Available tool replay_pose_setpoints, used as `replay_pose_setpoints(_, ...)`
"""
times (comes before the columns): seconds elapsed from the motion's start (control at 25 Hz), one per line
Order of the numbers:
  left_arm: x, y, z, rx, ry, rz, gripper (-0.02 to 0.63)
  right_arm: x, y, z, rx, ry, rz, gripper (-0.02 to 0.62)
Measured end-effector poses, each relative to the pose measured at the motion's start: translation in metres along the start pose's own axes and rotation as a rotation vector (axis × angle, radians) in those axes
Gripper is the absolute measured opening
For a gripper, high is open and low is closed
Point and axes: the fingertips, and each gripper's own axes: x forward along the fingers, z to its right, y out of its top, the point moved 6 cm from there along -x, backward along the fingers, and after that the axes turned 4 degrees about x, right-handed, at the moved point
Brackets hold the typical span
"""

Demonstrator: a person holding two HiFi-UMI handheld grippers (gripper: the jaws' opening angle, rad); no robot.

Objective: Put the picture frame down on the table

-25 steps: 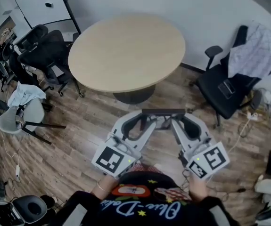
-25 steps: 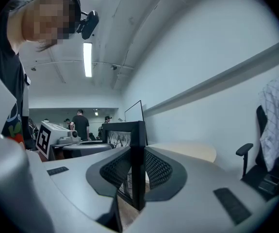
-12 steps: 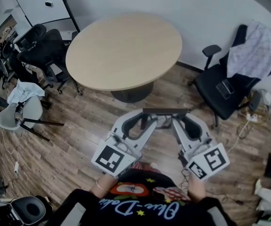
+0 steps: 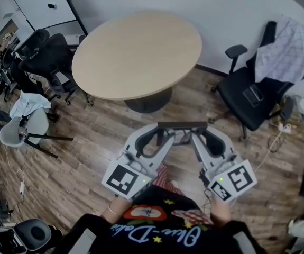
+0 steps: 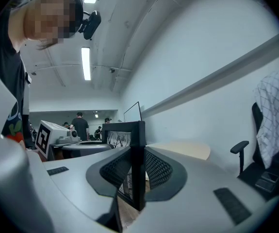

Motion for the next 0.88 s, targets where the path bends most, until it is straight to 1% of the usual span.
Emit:
replay_pose_setpoints(0.2,0.014,-0.006,-0.006,-0.016,-0.018,0.003,0.120,0.005,-0.002,0.012,-0.004,-0.022,-0.005,0.064)
replay_pose_setpoints(0.52,0.062,-0.001,-0.025,0.013,-0.101,0.027,0.120,0.016,0.010,0.048,-0.023,-0.109,0.011,0.064)
replay_pose_setpoints(0.76,0.102,-0.001,-0.042,0.011,-0.163,0.033,0.120,0.028,0.017,0.080,-0.025,-0.174,0.018,0.065)
replay_pose_setpoints(0.88,0.118,0.000,-0.053,0.015,-0.186,0.038,0.120,0.037,0.020,0.092,-0.023,-0.193,0.019,0.064)
